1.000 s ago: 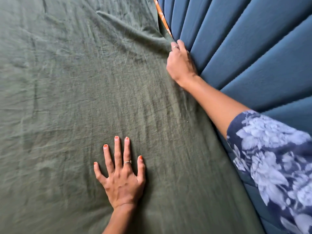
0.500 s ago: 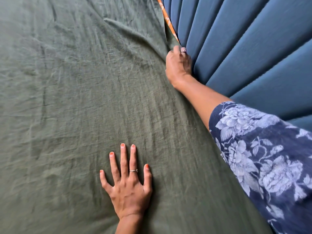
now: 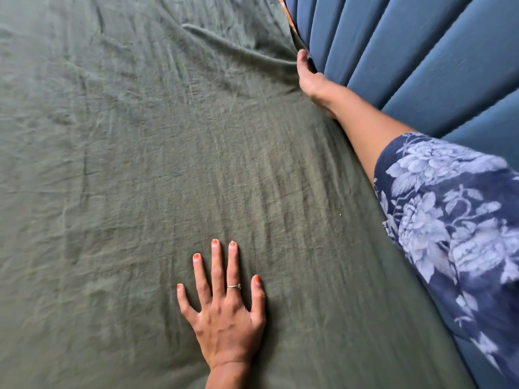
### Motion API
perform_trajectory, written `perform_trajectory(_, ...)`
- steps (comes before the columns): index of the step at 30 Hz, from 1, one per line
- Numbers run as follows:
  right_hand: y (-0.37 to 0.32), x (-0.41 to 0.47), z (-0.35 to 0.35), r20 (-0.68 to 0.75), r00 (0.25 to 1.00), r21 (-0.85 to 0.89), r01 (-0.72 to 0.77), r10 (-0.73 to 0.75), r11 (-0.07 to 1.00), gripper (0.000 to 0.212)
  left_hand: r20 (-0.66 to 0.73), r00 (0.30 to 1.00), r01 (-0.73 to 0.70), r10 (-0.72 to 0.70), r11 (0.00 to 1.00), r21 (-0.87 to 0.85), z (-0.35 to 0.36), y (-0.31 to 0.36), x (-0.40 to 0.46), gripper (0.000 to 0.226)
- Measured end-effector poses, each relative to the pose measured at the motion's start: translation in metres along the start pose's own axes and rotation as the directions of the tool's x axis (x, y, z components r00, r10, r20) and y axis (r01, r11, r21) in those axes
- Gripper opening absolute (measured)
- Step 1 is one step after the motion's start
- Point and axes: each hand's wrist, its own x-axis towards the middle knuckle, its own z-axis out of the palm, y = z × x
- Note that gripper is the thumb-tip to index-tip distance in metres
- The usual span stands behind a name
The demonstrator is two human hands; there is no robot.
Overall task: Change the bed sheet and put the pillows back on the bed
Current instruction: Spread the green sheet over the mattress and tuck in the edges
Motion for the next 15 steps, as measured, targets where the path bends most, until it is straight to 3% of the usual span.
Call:
perform_trajectory(3,0.006,0.004,0.008,-0.063,0.998,0.014,-0.013,0.013,1.0,0.077,0.002,1.0,-0.009,0.009,1.0,0.01,0.001,-0.001,0.001,0.067)
perform_trajectory(7,0.023,-0.007,0.028,-0.296,0.932,-0.053,0.2,-0.207,0.978,0.054,-0.017,1.0,0.005,-0.005,1.0,0.006,0.001,-0.001,-0.001,0.067)
perform_trajectory(9,0.036,-0.025,0.033,-0.393,0.855,-0.096,0.327,-0.338,0.94,0.057,-0.008,1.0,-0.005,0.005,1.0,0.009,0.0,0.0,0.0,0.067)
perform_trajectory(12,0.057,-0.073,0.048,-0.468,0.722,-0.314,0.403,-0.51,0.86,0.058,0.013,1.0,-0.001,0.001,1.0,0.012,0.0,-0.001,-0.001,0.067)
perform_trajectory(15,0.099,-0.129,0.06,-0.294,0.819,-0.408,0.357,-0.492,0.84,0.065,0.007,1.0,0.003,-0.003,1.0,0.005,-0.001,0.0,-0.002,0.066)
